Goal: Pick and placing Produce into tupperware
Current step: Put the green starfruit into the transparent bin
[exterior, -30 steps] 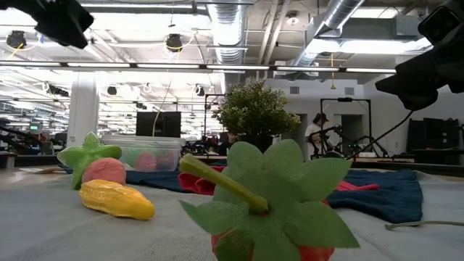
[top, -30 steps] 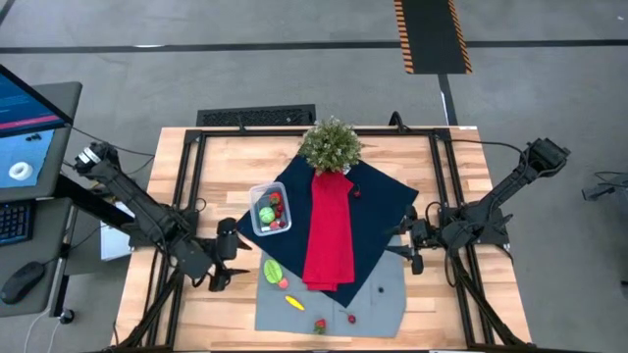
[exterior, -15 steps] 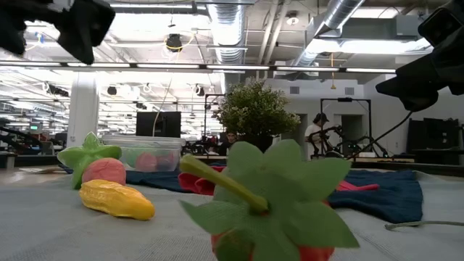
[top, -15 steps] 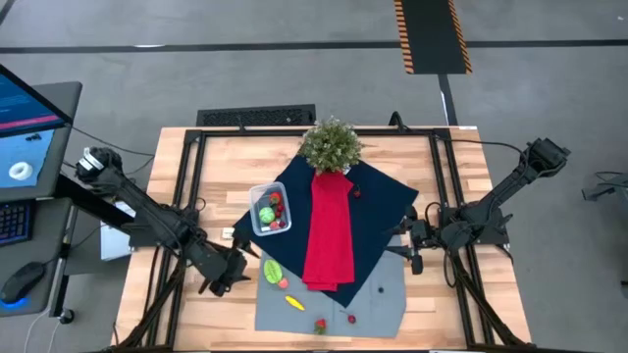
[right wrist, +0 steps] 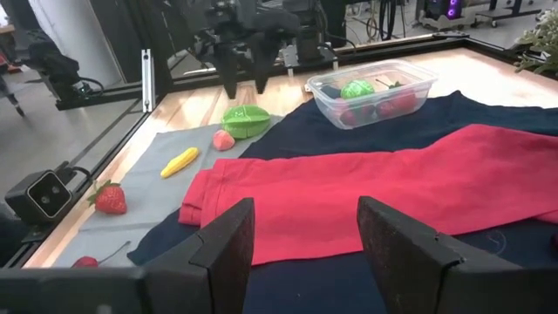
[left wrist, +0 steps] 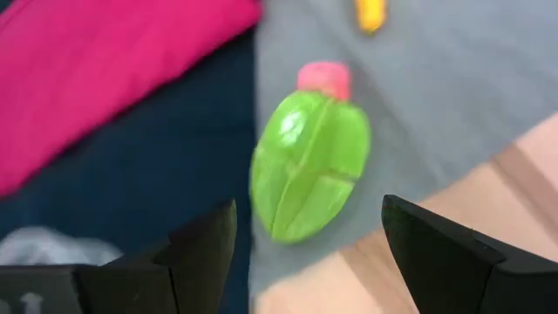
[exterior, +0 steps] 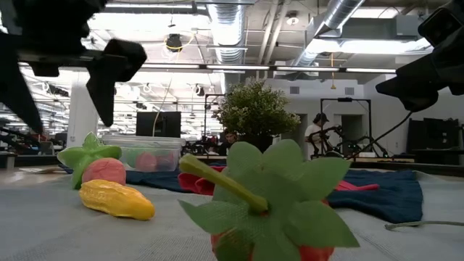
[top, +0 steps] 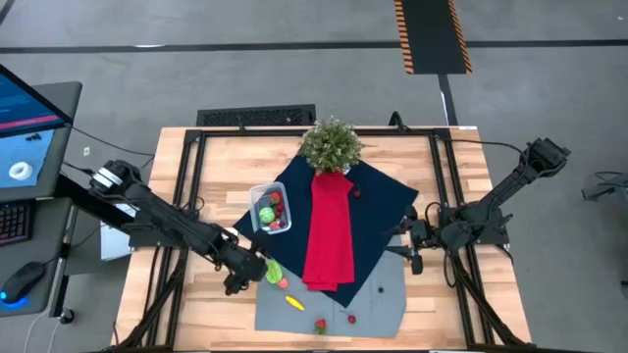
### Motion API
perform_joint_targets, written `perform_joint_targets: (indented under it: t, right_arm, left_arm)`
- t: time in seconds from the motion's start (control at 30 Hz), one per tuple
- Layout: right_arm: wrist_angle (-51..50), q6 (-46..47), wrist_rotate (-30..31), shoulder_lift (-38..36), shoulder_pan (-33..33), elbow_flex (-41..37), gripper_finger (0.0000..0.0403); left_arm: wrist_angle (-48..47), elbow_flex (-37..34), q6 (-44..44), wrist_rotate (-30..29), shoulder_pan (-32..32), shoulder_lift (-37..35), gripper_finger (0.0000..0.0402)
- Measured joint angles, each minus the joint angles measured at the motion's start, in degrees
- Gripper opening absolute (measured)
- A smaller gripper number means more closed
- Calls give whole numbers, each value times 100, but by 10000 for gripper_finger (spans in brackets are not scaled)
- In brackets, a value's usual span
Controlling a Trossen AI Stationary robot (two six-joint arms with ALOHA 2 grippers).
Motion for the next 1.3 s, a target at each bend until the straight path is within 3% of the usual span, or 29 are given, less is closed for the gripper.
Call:
perform_joint_targets:
  t: [0.23,0.57,0.97,1.17,1.3]
  right_arm:
    - [-51,0,0,-2,0,0,225]
    - [-155,0,0,0,0,0,225]
    - [-176,0,0,0,1,0,225]
    - [-304,0,2,-2,0,2,225]
    - [-329,0,1,-2,0,2,225]
  left_arm:
    - [59,202,624,170,79,182,279]
    - [408,164,747,801,516,180,282]
    - [618,154,743,861,555,545,377]
    - [698,198,854,908,686,869,389]
    - [709,198,746,1282,823,926,390]
